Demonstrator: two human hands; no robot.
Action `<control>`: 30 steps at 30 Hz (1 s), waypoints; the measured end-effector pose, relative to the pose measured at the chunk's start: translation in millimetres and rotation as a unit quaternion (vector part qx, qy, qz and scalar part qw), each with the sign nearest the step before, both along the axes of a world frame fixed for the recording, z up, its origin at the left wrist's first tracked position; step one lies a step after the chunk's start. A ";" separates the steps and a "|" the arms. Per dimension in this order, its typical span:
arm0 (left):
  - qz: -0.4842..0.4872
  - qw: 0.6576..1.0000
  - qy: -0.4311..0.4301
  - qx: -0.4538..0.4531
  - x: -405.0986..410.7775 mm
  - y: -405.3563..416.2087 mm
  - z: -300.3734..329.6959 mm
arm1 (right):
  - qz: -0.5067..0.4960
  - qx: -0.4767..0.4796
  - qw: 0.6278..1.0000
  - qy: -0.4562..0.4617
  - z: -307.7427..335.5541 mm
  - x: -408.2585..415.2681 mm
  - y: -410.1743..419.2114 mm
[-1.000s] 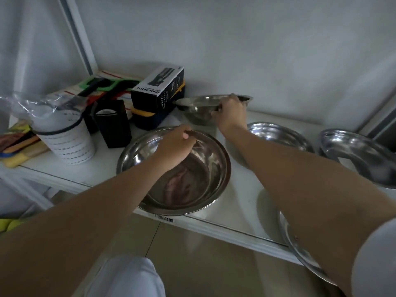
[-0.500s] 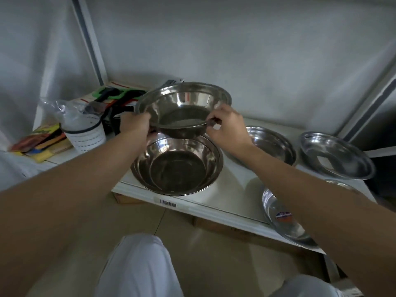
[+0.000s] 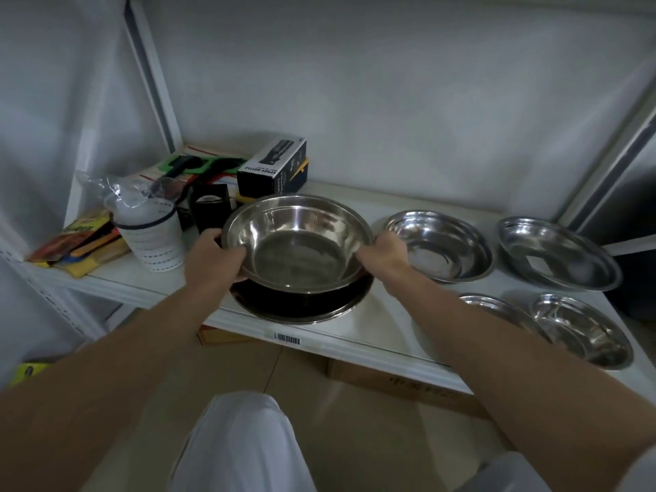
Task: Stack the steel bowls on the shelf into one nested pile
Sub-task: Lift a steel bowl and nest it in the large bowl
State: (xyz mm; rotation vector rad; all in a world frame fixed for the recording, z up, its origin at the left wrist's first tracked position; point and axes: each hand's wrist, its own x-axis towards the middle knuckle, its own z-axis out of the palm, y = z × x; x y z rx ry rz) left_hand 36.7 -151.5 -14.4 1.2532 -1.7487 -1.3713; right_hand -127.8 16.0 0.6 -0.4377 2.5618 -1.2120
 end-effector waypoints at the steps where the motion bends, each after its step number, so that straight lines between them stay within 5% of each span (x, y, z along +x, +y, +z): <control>1: -0.001 1.000 -0.012 -0.014 1.7 -0.8 -2.3 | 0.000 -0.002 1.000 -0.004 -1.2 -1.2 1.0; 7: -0.031 0.960 -0.201 -0.195 6.7 -5.1 -20.5 | 0.032 0.059 0.998 0.017 -14.1 -1.3 1.3; 16: -0.071 0.921 -0.312 -0.224 5.7 -8.2 -33.5 | 0.076 0.158 0.982 0.069 -18.4 3.1 2.6; 20: -0.061 0.867 -0.427 -0.250 -4.3 11.0 -18.8 | 0.084 0.153 0.983 0.060 -15.8 0.0 6.6; 24: -0.085 0.881 -0.338 -0.321 -35.1 40.4 -4.4 | 0.066 0.132 0.985 0.087 -3.7 -16.7 24.4; 30: -0.230 0.899 -0.204 -0.311 -111.5 100.4 5.9 | 0.014 0.138 0.986 0.097 3.4 -64.6 79.0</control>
